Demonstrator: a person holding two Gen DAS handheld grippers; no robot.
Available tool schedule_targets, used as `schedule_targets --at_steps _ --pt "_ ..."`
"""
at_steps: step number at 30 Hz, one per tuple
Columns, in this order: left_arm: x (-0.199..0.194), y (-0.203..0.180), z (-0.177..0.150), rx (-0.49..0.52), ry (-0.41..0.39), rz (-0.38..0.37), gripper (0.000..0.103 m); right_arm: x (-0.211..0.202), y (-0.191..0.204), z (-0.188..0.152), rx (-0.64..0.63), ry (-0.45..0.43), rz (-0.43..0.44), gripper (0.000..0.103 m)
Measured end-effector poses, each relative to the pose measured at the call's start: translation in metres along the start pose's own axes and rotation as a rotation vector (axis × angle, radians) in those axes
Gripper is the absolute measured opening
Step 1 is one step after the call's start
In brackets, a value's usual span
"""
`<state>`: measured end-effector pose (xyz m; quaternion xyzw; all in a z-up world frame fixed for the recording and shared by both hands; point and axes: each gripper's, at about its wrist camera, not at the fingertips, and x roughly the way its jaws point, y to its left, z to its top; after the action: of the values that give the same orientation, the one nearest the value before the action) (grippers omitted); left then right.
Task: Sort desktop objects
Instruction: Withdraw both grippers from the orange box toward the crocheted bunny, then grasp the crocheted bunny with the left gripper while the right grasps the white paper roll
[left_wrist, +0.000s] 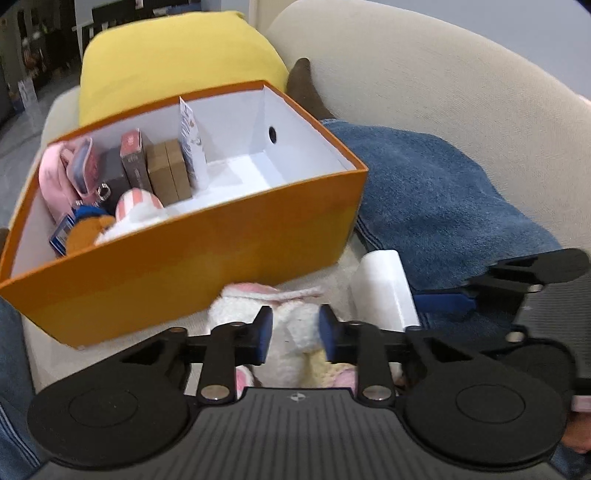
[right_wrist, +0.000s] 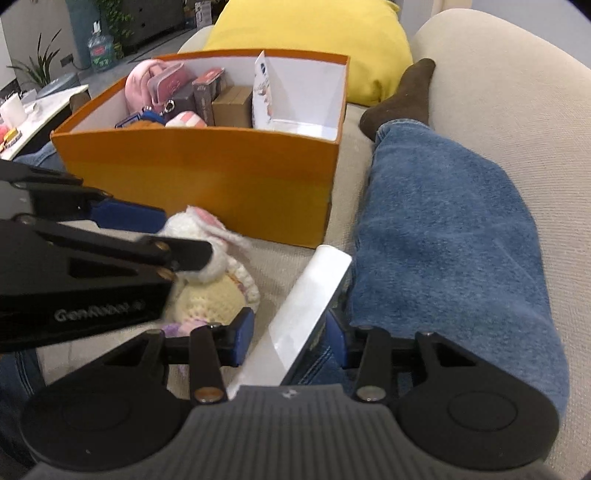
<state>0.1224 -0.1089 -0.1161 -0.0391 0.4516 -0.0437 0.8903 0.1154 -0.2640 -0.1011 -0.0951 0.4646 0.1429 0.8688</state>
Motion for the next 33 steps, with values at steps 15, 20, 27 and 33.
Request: schedule_targets --at_steps 15,20,27,33 --pt "-0.025 0.048 -0.044 -0.131 0.005 0.05 0.018 0.011 -0.007 0.003 0.094 0.054 0.023 0.037" --pt "-0.02 0.071 -0.063 -0.229 0.039 0.047 0.018 0.011 -0.005 0.003 0.093 0.066 0.027 0.037" --pt "-0.035 0.07 -0.049 -0.257 -0.034 -0.038 0.02 0.019 -0.003 0.005 0.111 0.069 0.03 0.038" --pt "-0.04 0.062 -0.032 -0.283 -0.05 -0.107 0.04 0.013 0.011 0.0 0.075 0.056 0.13 0.033"
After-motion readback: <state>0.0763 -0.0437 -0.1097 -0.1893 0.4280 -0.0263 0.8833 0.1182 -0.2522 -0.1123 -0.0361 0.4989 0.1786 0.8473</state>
